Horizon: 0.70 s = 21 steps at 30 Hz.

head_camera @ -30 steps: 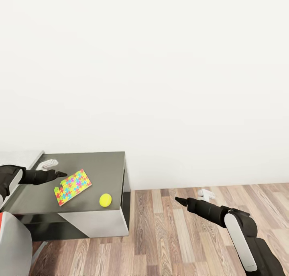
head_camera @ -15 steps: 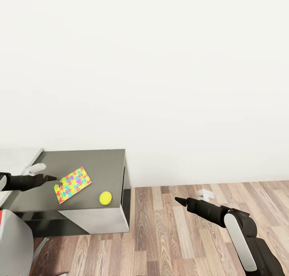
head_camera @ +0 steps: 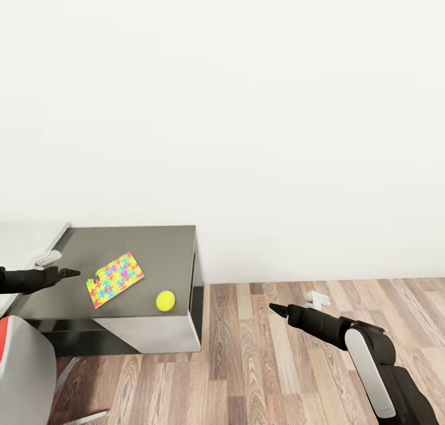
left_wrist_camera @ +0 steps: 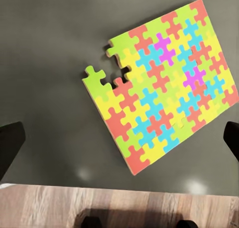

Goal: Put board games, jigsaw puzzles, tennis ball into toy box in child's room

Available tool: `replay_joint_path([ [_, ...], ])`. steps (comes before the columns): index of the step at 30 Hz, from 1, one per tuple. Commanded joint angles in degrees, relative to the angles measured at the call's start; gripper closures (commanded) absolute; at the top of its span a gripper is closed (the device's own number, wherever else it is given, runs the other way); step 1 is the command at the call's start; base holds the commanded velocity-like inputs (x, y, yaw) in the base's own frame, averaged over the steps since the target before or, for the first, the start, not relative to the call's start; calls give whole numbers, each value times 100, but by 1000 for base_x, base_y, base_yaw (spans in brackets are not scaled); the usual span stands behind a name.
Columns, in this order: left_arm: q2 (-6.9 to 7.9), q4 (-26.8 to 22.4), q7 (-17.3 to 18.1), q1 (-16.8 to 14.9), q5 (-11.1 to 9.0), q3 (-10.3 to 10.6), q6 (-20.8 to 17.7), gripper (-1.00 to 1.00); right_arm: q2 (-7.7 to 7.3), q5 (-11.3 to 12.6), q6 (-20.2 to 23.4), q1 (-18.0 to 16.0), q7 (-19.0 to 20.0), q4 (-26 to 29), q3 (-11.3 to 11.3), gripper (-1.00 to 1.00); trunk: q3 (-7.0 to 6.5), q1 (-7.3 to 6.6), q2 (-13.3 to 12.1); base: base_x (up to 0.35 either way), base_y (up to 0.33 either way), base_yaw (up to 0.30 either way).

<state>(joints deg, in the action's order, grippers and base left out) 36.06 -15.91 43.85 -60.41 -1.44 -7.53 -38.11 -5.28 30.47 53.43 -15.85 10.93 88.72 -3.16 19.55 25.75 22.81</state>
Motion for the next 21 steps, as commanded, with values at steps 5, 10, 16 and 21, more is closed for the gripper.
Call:
replay_joint_path([
  [5, -9, 0, 7, -6, -26, -23, -40, -100, 1, -50, 27, -4, 59, 5, -9, -100, 56, 3, 11, 0, 0, 64],
  [10, -61, 0, 7, -5, -26, -35, -35, -100, 1, -50, 27, -6, 59, 5, -9, -100, 101, 3, 11, 0, 0, 64],
  [16, -120, 0, 6, -5, -28, -38, 44, -100, 1, -50, 27, -3, 59, 5, -9, -100, 155, 3, 11, 0, 0, 64],
  [21, -185, 0, 8, -5, -47, -43, 135, -100, 1, -50, 27, -5, 63, 5, -9, -100, 201, 3, 11, 0, 0, 64],
])
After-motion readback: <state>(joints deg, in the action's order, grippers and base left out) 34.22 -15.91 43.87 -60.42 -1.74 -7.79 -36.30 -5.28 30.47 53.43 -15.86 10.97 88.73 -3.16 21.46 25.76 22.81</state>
